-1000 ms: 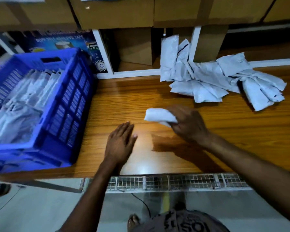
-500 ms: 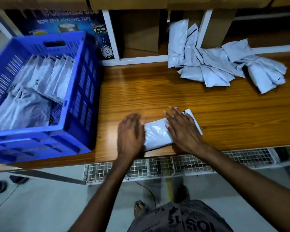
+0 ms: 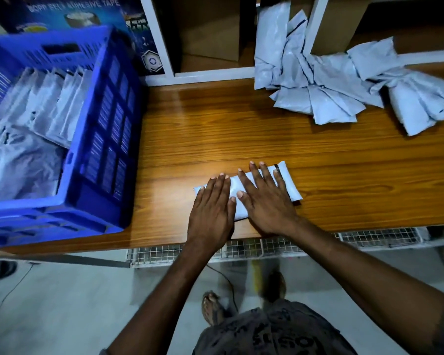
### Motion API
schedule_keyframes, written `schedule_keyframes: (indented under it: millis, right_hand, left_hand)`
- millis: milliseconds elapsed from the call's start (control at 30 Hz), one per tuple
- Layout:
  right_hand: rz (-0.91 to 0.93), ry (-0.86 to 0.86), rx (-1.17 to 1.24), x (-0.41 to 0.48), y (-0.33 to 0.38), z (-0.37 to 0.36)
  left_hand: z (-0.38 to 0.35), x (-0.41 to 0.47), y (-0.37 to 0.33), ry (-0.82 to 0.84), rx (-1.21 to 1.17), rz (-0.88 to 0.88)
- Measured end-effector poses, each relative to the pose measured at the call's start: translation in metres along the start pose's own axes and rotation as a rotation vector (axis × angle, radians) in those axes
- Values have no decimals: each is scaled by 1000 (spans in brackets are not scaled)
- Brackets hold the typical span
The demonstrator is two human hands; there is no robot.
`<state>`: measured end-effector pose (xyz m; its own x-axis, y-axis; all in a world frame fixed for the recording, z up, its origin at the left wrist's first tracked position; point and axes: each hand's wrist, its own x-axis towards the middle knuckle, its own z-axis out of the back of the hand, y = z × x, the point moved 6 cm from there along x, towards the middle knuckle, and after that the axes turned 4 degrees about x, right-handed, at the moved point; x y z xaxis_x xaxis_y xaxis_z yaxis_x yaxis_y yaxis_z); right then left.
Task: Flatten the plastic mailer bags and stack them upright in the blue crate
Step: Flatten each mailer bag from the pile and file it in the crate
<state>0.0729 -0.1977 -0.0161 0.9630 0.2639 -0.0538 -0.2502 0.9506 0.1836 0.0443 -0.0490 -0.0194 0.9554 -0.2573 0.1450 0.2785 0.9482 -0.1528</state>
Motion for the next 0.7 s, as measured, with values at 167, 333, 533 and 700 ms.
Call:
schedule_keyframes:
  millis: [167,333,533,700]
  right_hand:
    - [28,65,64,-4,-5,1]
    - [53,157,147,1,-12,5]
    - [-26,84,96,-15,-66,12]
    - [-51,107,47,-17,-78,14]
  left_hand:
    - [0,-6,-4,35,3,32]
    - [4,-4,-8,90,-54,111]
    - [3,-14,1,110,-51,217]
    - [6,-11,1,134,-59,222]
